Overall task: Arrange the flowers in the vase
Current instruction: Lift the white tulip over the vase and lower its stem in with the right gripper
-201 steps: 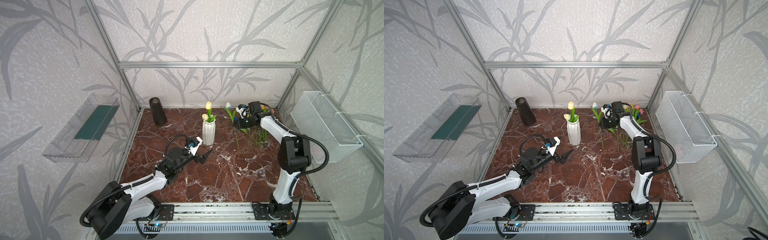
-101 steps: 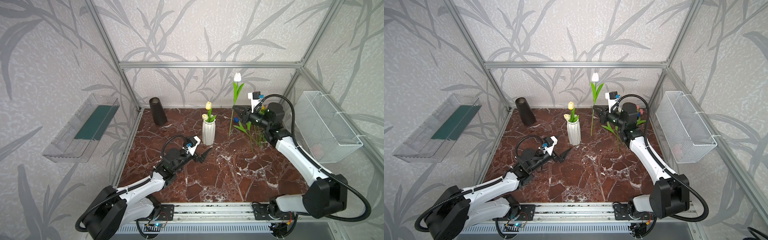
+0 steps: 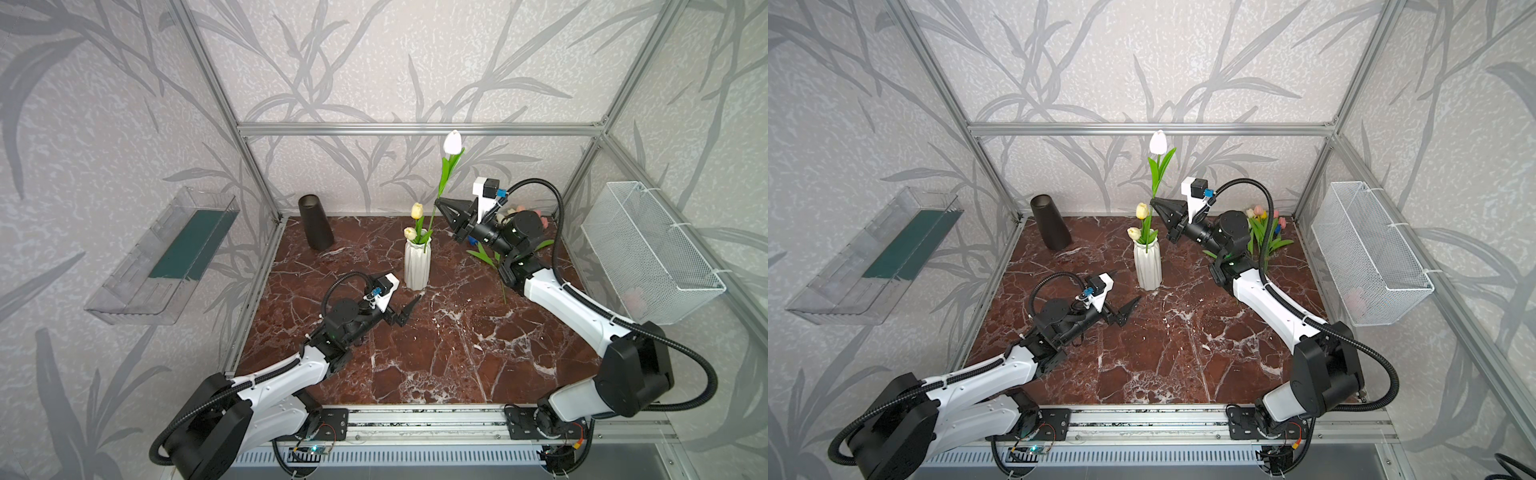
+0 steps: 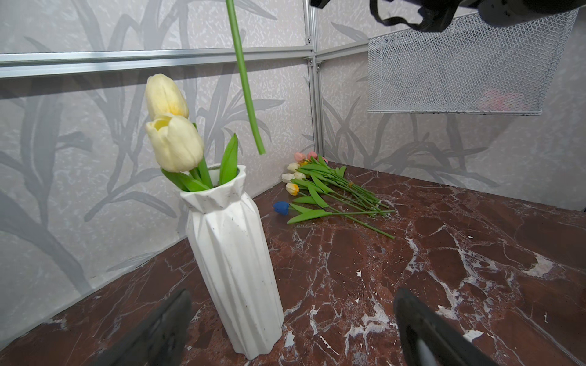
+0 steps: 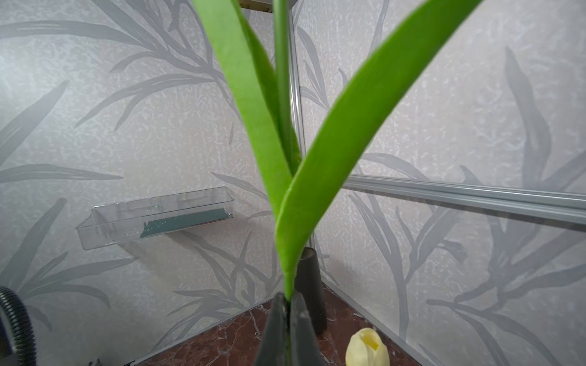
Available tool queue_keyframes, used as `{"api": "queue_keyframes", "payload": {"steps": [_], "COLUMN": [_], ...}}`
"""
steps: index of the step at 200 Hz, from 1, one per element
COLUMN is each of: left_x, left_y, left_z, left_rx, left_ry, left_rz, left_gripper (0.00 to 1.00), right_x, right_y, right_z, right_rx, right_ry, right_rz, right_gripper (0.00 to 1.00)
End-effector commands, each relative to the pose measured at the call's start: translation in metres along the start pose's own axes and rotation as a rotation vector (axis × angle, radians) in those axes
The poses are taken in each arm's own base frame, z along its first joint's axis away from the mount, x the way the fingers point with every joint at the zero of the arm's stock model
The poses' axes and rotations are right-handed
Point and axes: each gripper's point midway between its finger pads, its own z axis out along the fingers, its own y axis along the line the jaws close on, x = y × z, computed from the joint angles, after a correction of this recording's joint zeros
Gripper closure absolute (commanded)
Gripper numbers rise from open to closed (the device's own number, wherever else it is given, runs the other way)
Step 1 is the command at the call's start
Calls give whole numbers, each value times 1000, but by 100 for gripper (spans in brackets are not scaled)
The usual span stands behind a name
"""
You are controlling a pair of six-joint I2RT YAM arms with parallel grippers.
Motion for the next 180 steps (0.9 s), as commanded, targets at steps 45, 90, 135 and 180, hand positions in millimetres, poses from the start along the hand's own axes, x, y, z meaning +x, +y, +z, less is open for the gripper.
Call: {"api": "queue_keyframes", "payload": {"steps": [45, 90, 135, 180], "left_x": [-3, 0, 3, 7], "left_y": [4, 4, 4, 5], "left_z": [0, 4, 7, 8], "left_rx": [-23, -25, -20, -26], "left_ry": [-5, 3, 11, 17], "left_rz": [31, 38, 39, 38], "left_gripper": [1, 0, 1, 1], "right_x": [-13, 11, 31, 55], "right_y": [-27, -38, -39, -30], "right_z": [17, 20, 20, 17], "right_rx": [94, 116, 99, 33], "right_ry": [-84, -28, 20, 80], "right_rz": [-134, -144, -130, -140], "right_gripper": [100, 100, 100, 100]}}
